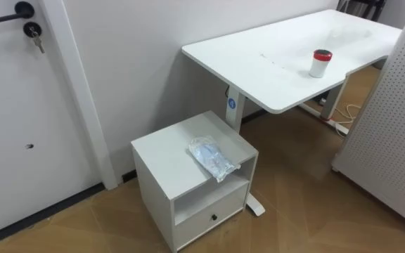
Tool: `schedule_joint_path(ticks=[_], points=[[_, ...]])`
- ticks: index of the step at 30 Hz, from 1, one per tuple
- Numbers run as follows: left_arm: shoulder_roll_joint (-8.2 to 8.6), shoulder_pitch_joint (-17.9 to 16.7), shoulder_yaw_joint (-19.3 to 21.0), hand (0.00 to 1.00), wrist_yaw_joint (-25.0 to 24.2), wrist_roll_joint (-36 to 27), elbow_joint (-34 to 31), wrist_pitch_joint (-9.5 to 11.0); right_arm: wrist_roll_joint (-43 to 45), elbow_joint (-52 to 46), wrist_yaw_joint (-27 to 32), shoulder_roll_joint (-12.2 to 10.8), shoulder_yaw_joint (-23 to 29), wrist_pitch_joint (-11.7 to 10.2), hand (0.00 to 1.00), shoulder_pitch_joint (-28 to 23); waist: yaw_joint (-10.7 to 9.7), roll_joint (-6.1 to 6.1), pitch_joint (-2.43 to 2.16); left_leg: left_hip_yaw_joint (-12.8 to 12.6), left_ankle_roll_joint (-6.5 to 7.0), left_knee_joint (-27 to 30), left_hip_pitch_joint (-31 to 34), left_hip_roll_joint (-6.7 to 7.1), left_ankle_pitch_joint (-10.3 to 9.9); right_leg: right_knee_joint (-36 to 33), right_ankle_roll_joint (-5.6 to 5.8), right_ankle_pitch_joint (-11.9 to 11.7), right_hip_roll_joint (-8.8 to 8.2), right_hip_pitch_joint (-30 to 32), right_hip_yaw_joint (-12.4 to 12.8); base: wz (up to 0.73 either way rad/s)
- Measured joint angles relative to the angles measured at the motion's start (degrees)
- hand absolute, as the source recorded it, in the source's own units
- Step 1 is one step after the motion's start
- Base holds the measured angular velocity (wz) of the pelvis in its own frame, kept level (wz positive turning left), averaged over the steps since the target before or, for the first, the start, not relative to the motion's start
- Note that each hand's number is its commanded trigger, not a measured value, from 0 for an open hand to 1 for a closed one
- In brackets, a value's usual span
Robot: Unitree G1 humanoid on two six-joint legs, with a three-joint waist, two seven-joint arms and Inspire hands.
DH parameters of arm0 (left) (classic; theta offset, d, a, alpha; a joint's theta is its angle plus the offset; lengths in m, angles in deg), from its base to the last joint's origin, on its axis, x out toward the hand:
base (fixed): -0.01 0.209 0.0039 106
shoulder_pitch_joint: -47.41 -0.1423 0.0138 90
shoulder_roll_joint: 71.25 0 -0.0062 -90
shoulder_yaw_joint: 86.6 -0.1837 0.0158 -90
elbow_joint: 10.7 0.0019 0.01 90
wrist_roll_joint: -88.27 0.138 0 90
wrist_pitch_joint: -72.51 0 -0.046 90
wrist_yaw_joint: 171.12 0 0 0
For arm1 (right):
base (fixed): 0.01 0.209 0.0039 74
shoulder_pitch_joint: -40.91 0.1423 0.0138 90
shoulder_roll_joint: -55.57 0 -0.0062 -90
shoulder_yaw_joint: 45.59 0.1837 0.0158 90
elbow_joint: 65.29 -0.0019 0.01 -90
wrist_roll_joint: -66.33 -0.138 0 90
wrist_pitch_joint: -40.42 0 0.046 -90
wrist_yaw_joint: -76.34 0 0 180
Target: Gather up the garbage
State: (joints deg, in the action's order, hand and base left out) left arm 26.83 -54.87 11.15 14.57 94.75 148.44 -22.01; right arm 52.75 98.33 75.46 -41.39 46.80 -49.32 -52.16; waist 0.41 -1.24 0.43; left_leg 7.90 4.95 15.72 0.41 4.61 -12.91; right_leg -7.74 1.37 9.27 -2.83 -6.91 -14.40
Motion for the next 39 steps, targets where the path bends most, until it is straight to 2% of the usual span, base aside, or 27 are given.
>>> schedule_joint_path(ticks=[9, 12, 15, 18, 24, 27, 28, 30, 32, 34, 35, 37, 38, 39], points=[[0.02, -0.02, 0.06, 0.00, 0.19, 0.53, -0.05, -0.35, -0.31, 0.05, -0.11, 0.04, 0.12, 0.48, 1.00, -0.07, -0.03, -0.34, 0.11, 0.06, 0.00, -0.10, -0.06, 0.02, 0.00, 0.00, 0.00, 0.00, 0.00, -0.02, -0.06, 0.00], [0.05, -0.60, -0.01, 0.00, 0.19, 0.61, -0.10, -0.37, -0.40, 0.04, -0.32, 0.05, 0.15, 0.46, 1.00, -0.17, -0.05, -0.09, -0.10, 0.06, 0.00, -0.11, -0.08, 0.01, 0.00, -0.01, 0.01, 0.00, 0.00, -0.03, -0.05, 0.00], [0.13, -0.99, -0.24, 0.00, 0.16, 0.62, -0.09, -0.76, -0.29, 0.13, -0.53, 0.07, 0.12, 0.53, 1.00, -0.08, -0.05, -0.23, -0.08, 0.09, 0.00, -0.09, -0.08, 0.01, 0.00, -0.02, 0.02, 0.01, -0.01, -0.04, -0.07, 0.00], [0.17, -0.82, -0.23, 0.00, 0.12, 1.60, -0.13, -1.37, -0.49, 0.18, -0.54, 0.10, 0.10, 0.60, 1.00, -0.06, -0.04, -0.62, 0.17, 0.18, 0.00, -0.04, 0.06, 0.01, -0.01, -0.03, 0.04, 0.02, -0.01, 0.06, -0.05, 0.00], [0.21, 0.14, -0.32, 0.00, 0.10, 2.68, -0.19, -1.41, -1.73, 0.21, -0.54, 0.15, -0.18, 0.65, 1.00, -0.16, -0.03, -0.66, 0.10, 0.18, -0.04, -0.05, 0.12, 0.00, -0.06, -0.03, 0.06, 0.04, 0.04, 0.10, -0.06, 0.00], [0.19, 0.49, 0.05, 0.00, 0.16, 2.66, -0.06, -1.33, -1.77, 0.35, -0.67, 0.23, -0.07, 0.64, 1.00, -0.31, -0.03, -0.67, -0.27, 0.10, 0.00, 0.17, 0.08, -0.04, -0.21, -0.13, 0.14, 0.09, 0.04, 0.04, -0.05, 0.00], [0.21, 0.50, 0.05, 0.00, 0.17, 2.72, -0.03, -1.31, -1.75, 0.41, -0.83, 0.35, 0.02, 0.63, 1.00, -0.31, -0.03, -0.88, -0.10, 0.08, 0.03, 0.90, 0.21, -0.11, -0.63, -0.45, 0.17, 0.24, 0.13, 0.04, 0.10, 0.00], [0.02, 0.12, 0.11, 0.00, 0.26, 2.61, 0.03, -1.35, -1.56, 0.06, -1.14, 0.36, 0.07, 0.70, 1.00, -0.47, 0.01, -0.67, 0.02, 0.11, -0.09, 3.08, 0.62, -0.18, -1.90, -2.15, 0.08, 1.63, 0.21, 0.28, 0.11, 0.00], [-0.34, -0.12, 0.46, 0.00, 0.23, 2.53, 0.04, -1.43, -1.56, 0.04, -1.38, 0.37, 0.11, 1.07, 1.00, -0.48, 0.03, -0.80, -0.07, 0.10, -0.34, 6.05, 1.48, -0.52, -3.52, -4.97, -0.21, 3.40, 0.39, 1.36, 0.04, 0.00], [-1.06, -0.32, 0.59, 0.00, 0.24, 2.67, 0.04, -1.80, -2.15, 0.02, -1.96, 0.39, -0.07, 1.05, 1.00, -0.94, 0.26, -1.04, -0.38, 0.07, -1.10, 9.84, 2.56, -1.28, -5.58, -8.09, -1.10, 5.73, 1.07, 2.44, 0.24, 0.00], [-1.17, -0.38, 0.63, 0.00, 0.24, 2.71, 0.03, -2.02, -2.17, 0.01, -2.07, 0.39, -0.18, 1.06, 1.00, -0.99, 0.34, -0.97, -0.68, -0.17, -1.44, 10.98, 3.05, -1.54, -6.12, -8.79, -1.48, 6.45, 1.27, 3.08, 0.26, -0.07], [-1.29, -0.53, 1.21, 0.00, 0.18, 2.78, 0.08, -2.77, -2.37, 0.19, -2.51, 0.57, -0.21, 1.01, 1.00, -1.16, 0.46, -1.24, -0.66, -3.32, -2.64, 16.87, 5.39, -2.72, -7.03, -11.70, -2.75, 9.05, 1.93, 4.17, 0.29, 0.00], [-1.28, -0.58, 1.23, 0.00, 0.13, 2.79, 0.02, -2.96, -2.45, 0.19, -2.51, 0.68, -0.07, 1.01, 1.00, -1.39, 0.46, -1.19, -0.66, -4.82, -2.75, 18.97, 6.24, -3.25, -7.00, -12.18, -2.98, 9.51, 1.99, 4.17, 0.44, 0.11], [-1.34, -0.74, 1.27, 0.00, 0.10, 2.83, 0.00, -3.33, -2.45, 0.20, -2.33, 0.90, 0.04, 1.07, 1.00, -1.80, 0.38, -1.13, -0.73, -6.80, -3.50, 23.20, 7.82, -4.19, -6.54, -13.19, -3.60, 10.38, 2.10, 4.02, 1.11, 0.09]])
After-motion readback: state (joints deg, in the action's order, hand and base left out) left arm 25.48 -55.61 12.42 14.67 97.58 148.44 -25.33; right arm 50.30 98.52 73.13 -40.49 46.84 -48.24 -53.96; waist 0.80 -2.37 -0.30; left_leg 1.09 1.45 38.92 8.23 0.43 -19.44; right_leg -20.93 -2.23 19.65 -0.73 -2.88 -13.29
